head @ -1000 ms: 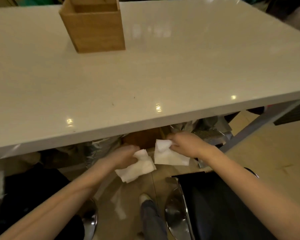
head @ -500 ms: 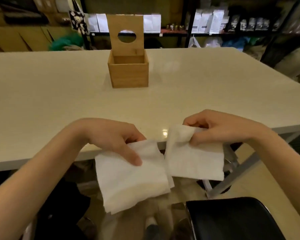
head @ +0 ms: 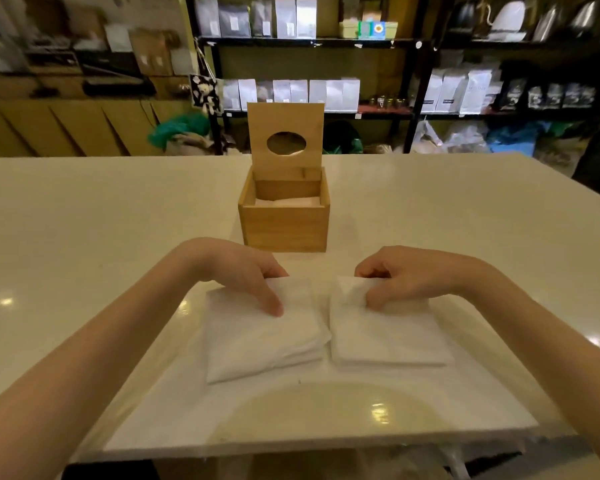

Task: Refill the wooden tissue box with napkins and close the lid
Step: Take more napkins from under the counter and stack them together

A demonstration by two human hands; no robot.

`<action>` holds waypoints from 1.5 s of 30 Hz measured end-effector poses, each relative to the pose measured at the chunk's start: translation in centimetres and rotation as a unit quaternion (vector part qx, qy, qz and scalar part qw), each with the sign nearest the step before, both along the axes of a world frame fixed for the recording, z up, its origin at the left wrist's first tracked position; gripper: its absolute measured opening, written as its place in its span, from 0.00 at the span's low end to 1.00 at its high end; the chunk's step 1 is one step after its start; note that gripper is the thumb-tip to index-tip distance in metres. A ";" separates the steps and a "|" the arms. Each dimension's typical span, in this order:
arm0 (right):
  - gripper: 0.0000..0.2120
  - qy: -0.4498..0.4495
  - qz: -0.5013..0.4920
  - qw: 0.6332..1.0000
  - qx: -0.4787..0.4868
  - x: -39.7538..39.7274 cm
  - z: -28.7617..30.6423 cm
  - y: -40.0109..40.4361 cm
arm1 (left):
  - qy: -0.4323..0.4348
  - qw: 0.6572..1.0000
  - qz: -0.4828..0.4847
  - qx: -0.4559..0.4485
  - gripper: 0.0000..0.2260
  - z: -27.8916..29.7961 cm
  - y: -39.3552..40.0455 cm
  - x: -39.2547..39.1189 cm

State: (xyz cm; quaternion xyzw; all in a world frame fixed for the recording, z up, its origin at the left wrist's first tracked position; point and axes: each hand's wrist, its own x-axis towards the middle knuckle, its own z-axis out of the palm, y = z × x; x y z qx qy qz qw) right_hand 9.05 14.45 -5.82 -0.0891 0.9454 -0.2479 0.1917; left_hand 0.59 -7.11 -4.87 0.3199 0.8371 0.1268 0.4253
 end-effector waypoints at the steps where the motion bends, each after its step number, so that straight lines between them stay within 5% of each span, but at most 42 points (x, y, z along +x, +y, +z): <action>1: 0.14 0.005 0.002 1.000 0.009 -0.6 -0.2 0.2 | 0.018 1.000 -0.002 -0.001 0.09 0.0 0.4 -0.3; 6: 0.07 0.015 0.011 1.000 0.023 -2.9 -0.7 0.9 | 0.166 0.986 -0.019 -0.008 0.10 -0.2 1.7 -1.8; 11: 0.12 0.015 -0.008 1.000 -0.018 -3.9 -1.1 1.4 | 0.210 0.977 -0.023 -0.008 0.22 -0.1 2.4 -2.3; 19: 0.11 -0.017 -0.060 0.992 -0.109 -4.0 -0.8 2.4 | 0.131 0.986 -0.031 0.094 0.30 0.0 5.9 -1.1; 25: 0.08 0.010 -0.060 0.990 -0.130 -3.1 2.2 2.8 | 0.030 0.984 -0.008 0.173 0.08 -0.8 7.4 -1.7; 30: 0.10 0.077 -0.088 0.979 -0.167 -2.8 4.3 4.0 | -0.034 0.959 0.082 0.268 0.09 0.1 7.4 -2.4; 33: 0.15 0.104 -0.145 0.938 -0.296 -2.9 5.0 4.8 | -0.112 0.926 0.150 0.329 0.09 1.3 6.9 -2.7; 36: 0.18 0.016 -0.213 0.809 -0.547 -3.3 4.9 4.7 | -0.169 0.876 0.214 0.397 0.11 2.5 5.4 -2.9; 38: 0.29 -0.066 -0.208 0.756 -0.617 -3.4 4.3 4.0 | -0.190 0.845 0.250 0.432 0.11 2.9 4.0 -3.1; 41: 0.33 -0.131 -0.196 0.734 -0.637 -3.4 3.1 2.1 | -0.211 0.822 0.293 0.441 0.11 3.0 1.4 -3.4; 45: 0.20 -0.138 -0.204 0.768 -0.591 -3.2 1.9 -1.2 | -0.247 0.830 0.302 0.398 0.22 1.7 -2.2 -3.4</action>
